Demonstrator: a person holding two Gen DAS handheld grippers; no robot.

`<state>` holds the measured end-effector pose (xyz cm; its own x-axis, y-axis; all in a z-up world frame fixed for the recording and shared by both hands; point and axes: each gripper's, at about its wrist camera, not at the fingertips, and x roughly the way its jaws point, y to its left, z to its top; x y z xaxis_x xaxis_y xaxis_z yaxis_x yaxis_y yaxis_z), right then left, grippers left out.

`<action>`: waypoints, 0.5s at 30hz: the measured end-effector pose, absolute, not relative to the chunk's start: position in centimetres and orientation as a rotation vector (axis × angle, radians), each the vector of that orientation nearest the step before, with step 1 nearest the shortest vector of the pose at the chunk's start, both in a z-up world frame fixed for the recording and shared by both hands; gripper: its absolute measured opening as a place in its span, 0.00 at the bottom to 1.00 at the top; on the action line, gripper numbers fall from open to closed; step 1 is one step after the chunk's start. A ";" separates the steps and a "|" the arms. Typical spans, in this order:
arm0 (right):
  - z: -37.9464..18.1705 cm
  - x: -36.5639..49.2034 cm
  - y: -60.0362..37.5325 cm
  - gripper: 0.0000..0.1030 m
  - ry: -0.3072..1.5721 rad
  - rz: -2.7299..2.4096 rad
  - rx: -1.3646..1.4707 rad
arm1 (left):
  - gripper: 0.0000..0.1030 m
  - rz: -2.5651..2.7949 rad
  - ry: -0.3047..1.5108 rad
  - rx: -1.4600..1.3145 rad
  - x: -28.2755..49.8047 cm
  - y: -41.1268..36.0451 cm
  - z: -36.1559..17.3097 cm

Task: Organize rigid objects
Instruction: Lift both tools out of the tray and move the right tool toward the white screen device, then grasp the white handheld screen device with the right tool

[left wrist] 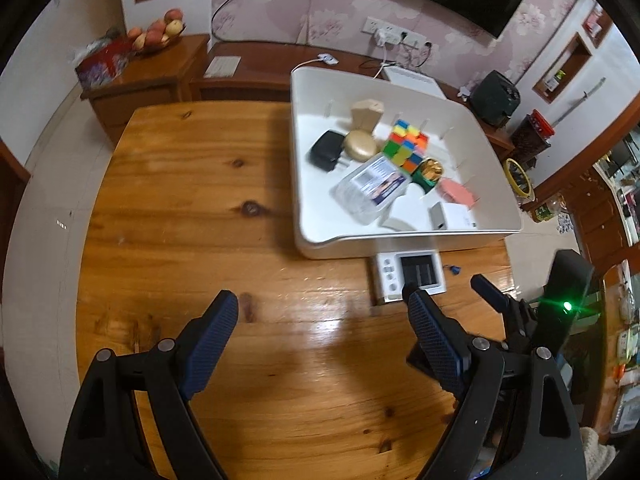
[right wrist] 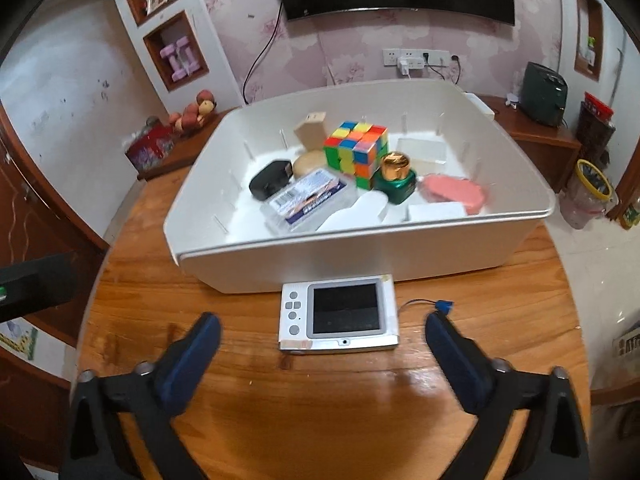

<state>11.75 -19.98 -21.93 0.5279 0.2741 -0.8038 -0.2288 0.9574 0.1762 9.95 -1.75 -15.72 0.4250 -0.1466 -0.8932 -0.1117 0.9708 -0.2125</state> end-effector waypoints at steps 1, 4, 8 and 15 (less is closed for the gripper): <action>-22.4 12.1 -19.7 1.00 0.973 0.289 0.045 | 0.86 -0.019 1.140 -0.261 9.9 -1.4 -16.0; -23.9 12.8 -19.3 1.00 0.983 0.253 0.025 | 0.86 -0.016 1.150 -0.278 10.0 -0.6 -16.5; -25.3 13.6 -18.5 1.00 1.009 0.250 -0.005 | 0.86 -0.021 1.162 -0.286 10.2 0.0 -17.2; -26.4 14.3 -17.6 1.00 1.019 0.251 -0.042 | 0.86 -0.043 1.175 -0.283 10.7 -0.1 -17.8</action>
<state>14.34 -17.63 -26.42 0.4979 0.1875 -0.8467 -0.2266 0.9706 0.0817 10.70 -0.05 -17.82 0.3886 -0.1801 -0.9036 -0.1138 0.9638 -0.2410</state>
